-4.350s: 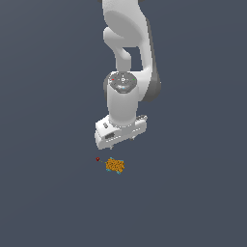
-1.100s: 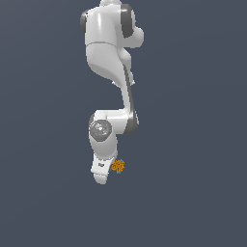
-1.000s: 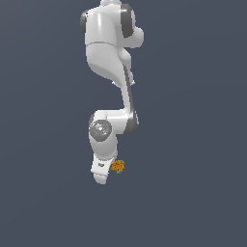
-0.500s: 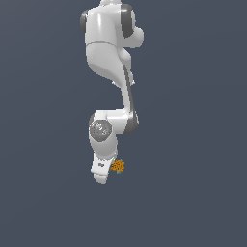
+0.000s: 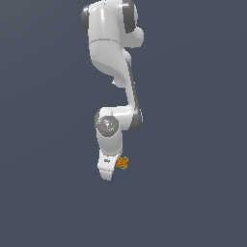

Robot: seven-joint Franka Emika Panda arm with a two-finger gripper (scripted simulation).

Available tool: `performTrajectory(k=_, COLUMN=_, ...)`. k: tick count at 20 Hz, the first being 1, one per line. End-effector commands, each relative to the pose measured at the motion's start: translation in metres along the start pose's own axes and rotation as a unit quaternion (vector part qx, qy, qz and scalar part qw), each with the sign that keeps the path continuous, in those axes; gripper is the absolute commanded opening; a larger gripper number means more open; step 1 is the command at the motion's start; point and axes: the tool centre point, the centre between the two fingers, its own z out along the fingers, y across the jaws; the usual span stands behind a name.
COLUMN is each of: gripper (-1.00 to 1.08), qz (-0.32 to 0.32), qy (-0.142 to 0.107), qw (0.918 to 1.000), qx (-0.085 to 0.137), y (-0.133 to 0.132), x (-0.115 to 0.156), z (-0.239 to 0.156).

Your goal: Pick up the object and move it to a goal position.

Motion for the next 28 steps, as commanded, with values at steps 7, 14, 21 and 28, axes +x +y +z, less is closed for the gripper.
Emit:
performTrajectory(k=7, gripper=-1.00, qz=0.000, qy=0.000, qw=1.0000, qx=-0.001, y=-0.045, x=0.041, z=-0.004)
performTrajectory(k=14, gripper=-1.00, qz=0.000, qy=0.000, qw=1.0000, qx=-0.001, y=-0.102, x=0.094, z=-0.009)
performTrajectory(k=21, gripper=-1.00, qz=0.000, qy=0.000, qw=1.0000, qx=-0.001, y=-0.156, x=0.145, z=-0.013)
performTrajectory(k=28, gripper=-1.00, qz=0.000, qy=0.000, qw=1.0000, qx=-0.001, y=-0.193, x=0.183, z=-0.016)
